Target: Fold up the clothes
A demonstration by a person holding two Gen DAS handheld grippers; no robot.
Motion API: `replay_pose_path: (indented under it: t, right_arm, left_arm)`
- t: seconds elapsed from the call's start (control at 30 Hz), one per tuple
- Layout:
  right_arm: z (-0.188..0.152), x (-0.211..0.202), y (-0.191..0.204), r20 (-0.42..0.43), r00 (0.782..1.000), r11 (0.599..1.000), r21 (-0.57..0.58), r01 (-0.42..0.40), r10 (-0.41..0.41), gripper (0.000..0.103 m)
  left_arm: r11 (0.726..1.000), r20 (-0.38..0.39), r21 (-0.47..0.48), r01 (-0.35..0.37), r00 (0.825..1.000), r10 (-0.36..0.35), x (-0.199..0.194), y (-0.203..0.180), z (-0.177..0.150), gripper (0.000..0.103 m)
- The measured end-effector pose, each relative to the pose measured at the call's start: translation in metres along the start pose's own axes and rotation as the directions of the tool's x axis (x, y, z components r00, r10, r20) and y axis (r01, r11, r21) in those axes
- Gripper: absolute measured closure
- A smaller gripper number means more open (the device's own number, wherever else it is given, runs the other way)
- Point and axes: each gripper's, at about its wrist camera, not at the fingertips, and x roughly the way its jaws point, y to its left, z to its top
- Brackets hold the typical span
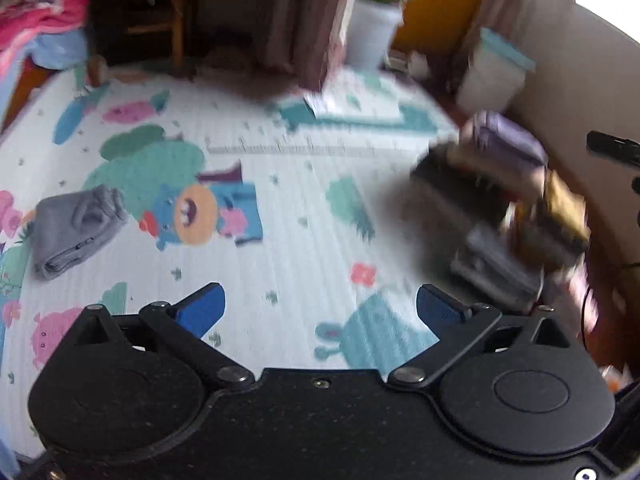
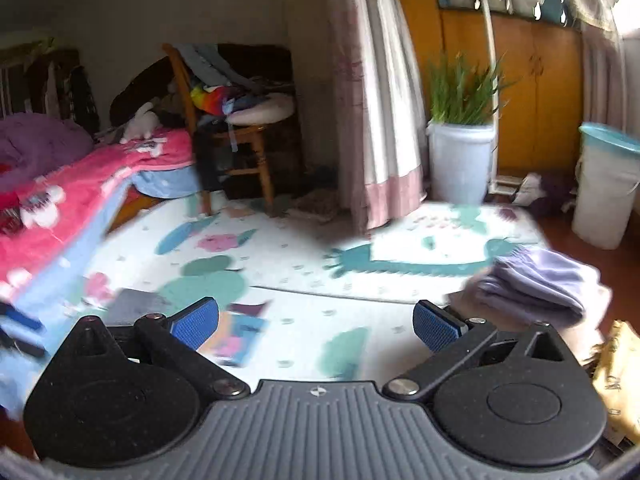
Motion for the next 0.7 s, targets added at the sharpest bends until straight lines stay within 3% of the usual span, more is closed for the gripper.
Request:
replay_pose_path:
  t: [0.1, 0.23, 0.3, 0.43, 0.53, 0.7]
  right_arm:
    - [0.033, -0.004, 0.049, -0.068, 0.996, 0.998, 0.032, -0.06, 0.063, 0.0]
    - [-0.031, 0.0, 0.112, -0.092, 0.996, 0.995, 0.099, 0.007, 0.002, 0.0]
    - [-0.062, 0.007, 0.14, -0.197, 0.979, 0.997, 0.039, 0.068, -0.059, 0.0]
    - [-0.097, 0.012, 0.157, -0.244, 0.96, 0.989, 0.022, 0.147, -0.137, 0.0]
    - [-0.114, 0.024, 0.165, -0.273, 0.94, 0.978, -0.007, 0.21, -0.204, 0.0]
    - [-0.15, 0.021, 0.184, -0.284, 0.927, 0.969, -0.068, 0.237, -0.246, 0.0]
  left_arm:
    - [0.998, 0.053, -0.024, -0.054, 0.997, 0.055, -0.016, 0.009, -0.01, 0.0]
    - [0.993, 0.097, -0.063, -0.101, 0.99, 0.107, -0.022, 0.012, -0.019, 0.0]
    - [0.988, 0.108, -0.041, -0.146, 0.983, 0.15, -0.025, 0.011, -0.023, 0.0]
    - [0.974, 0.073, 0.039, -0.224, 0.973, 0.221, -0.018, 0.001, -0.035, 0.0]
    - [0.971, 0.042, 0.064, -0.231, 0.973, 0.228, -0.015, -0.001, -0.047, 0.0]
    - [0.972, -0.015, 0.012, -0.236, 0.972, 0.236, -0.008, 0.005, -0.06, 0.0]
